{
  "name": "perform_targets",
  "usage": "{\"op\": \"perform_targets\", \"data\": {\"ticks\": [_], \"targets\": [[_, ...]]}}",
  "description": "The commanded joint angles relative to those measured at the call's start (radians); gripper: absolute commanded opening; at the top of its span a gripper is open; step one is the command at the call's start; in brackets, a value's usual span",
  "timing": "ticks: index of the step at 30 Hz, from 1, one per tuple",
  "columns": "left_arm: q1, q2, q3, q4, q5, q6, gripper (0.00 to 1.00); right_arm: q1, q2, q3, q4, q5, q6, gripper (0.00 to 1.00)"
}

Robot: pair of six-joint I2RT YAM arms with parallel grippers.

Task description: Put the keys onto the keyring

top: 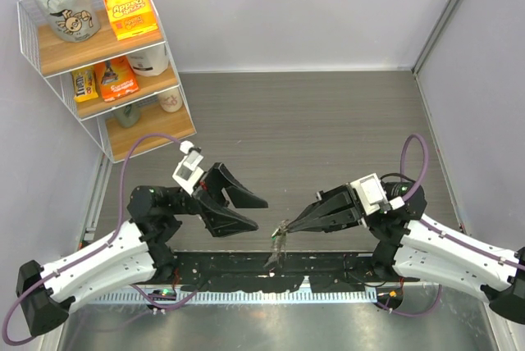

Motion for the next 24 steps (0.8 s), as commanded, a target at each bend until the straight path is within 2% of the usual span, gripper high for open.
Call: {"op": "perform_targets", "data": {"ticks": [1,15,19,24], "targets": [[-0.015,0.012,0.064,0.086,0.013,-0.027,0.6,0.04,-0.02,0.041,-0.012,0.157,-0.08,0.05],[-0.041,0.061,0.128,0.084,-0.001,-0.023,0.59,0.157,-0.055,0.018,-0.088,0.481,-0.152,0.05],[-0.041,0.043,0.185,-0.041,-0.01,0.074,0.59,0.177,-0.072,0.0,-0.096,0.584,-0.143,0.05],[-0.041,-0.008,0.275,-0.348,-0.097,0.27,0.59,0.202,-0.1,-0.011,-0.136,0.699,-0.143,0.05]]}}
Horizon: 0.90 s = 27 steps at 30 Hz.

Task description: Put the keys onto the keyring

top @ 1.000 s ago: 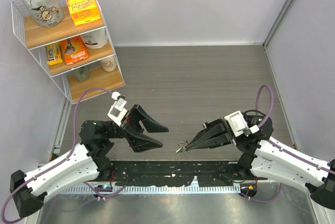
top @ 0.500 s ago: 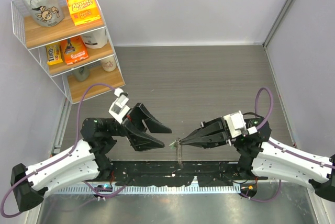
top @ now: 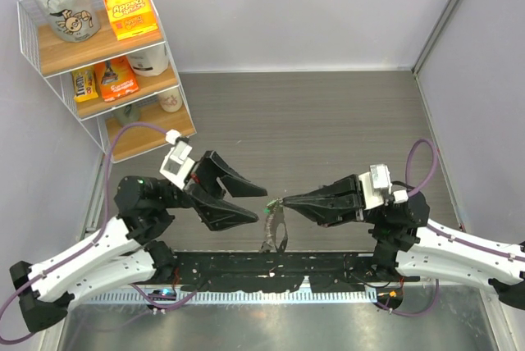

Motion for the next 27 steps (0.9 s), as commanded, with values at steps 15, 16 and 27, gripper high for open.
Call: {"op": "perform_targets", "data": {"ticks": [15,16,27], "targets": [[-0.002,0.049,0.171,-0.303,-0.109,0.236,0.59,0.039,-0.033,0.03,-0.049,0.24,-0.013,0.05],[-0.004,0.054,0.171,-0.3,-0.111,0.238,0.59,0.04,-0.034,0.03,-0.046,0.242,-0.017,0.05],[-0.004,0.077,0.16,-0.289,-0.115,0.227,0.46,0.057,-0.037,0.042,-0.055,0.229,-0.057,0.05]]}}
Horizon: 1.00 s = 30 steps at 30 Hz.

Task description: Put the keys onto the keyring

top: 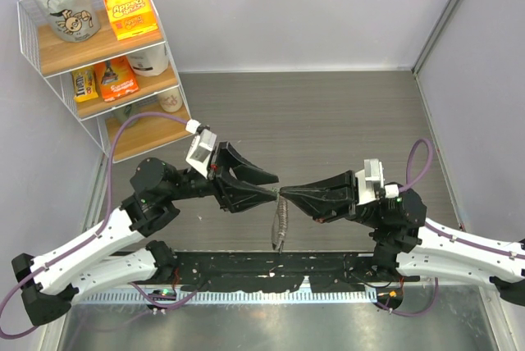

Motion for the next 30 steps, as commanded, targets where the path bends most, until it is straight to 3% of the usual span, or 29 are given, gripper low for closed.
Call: {"op": "perform_targets", "data": {"ticks": [1,7,16,30], "targets": [[-0.004,-0.004,0.026,0.033,-0.009,0.001,0.44,0.01,-0.017,0.047,0.044,0.019,-0.033,0.05],[-0.004,0.004,0.023,0.034,-0.002,-0.008,0.33,0.019,-0.022,0.039,0.054,0.037,-0.048,0.05],[-0.004,0.01,0.016,0.045,0.001,-0.017,0.28,0.03,-0.028,0.039,0.059,0.051,-0.067,0.05],[-0.004,0.022,0.013,0.056,0.019,-0.032,0.29,0.047,-0.001,0.052,0.09,0.062,-0.091,0.05]]}}
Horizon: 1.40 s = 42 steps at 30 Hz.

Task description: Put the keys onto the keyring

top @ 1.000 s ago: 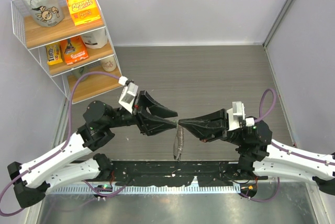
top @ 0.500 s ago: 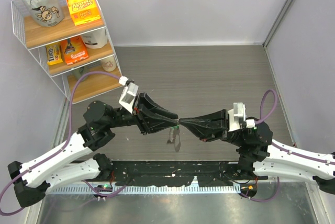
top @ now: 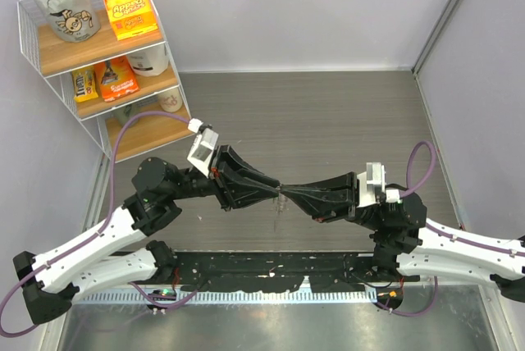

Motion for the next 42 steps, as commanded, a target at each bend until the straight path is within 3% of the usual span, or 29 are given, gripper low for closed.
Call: {"op": "perform_targets", "data": {"ticks": [1,6,10,19,25,32,35,42], "targets": [[-0.005,0.009,0.01,0.025,0.005,-0.008,0.29,0.012,0.004,0.051,0.085,0.01,-0.016,0.05],[-0.005,0.004,0.005,0.019,0.004,-0.001,0.21,0.019,0.011,0.057,0.086,0.014,-0.027,0.05],[-0.004,0.0,0.003,0.013,0.002,0.002,0.01,0.025,0.01,0.056,0.093,0.022,-0.03,0.05],[-0.005,-0.025,-0.015,-0.011,-0.005,0.018,0.0,0.035,-0.004,0.04,0.119,0.036,-0.045,0.05],[-0.005,-0.037,0.023,-0.11,-0.032,0.081,0.0,0.037,-0.028,0.07,0.013,0.013,-0.059,0.09],[-0.005,-0.062,0.04,-0.188,-0.029,0.126,0.0,0.037,-0.094,0.112,-0.215,0.01,-0.067,0.36],[-0.005,-0.056,0.051,-0.206,0.005,0.132,0.0,0.037,-0.101,0.189,-0.399,0.013,-0.066,0.41],[-0.004,-0.023,0.118,-0.335,0.133,0.187,0.0,0.037,-0.042,0.391,-0.849,-0.059,-0.161,0.43]]}}
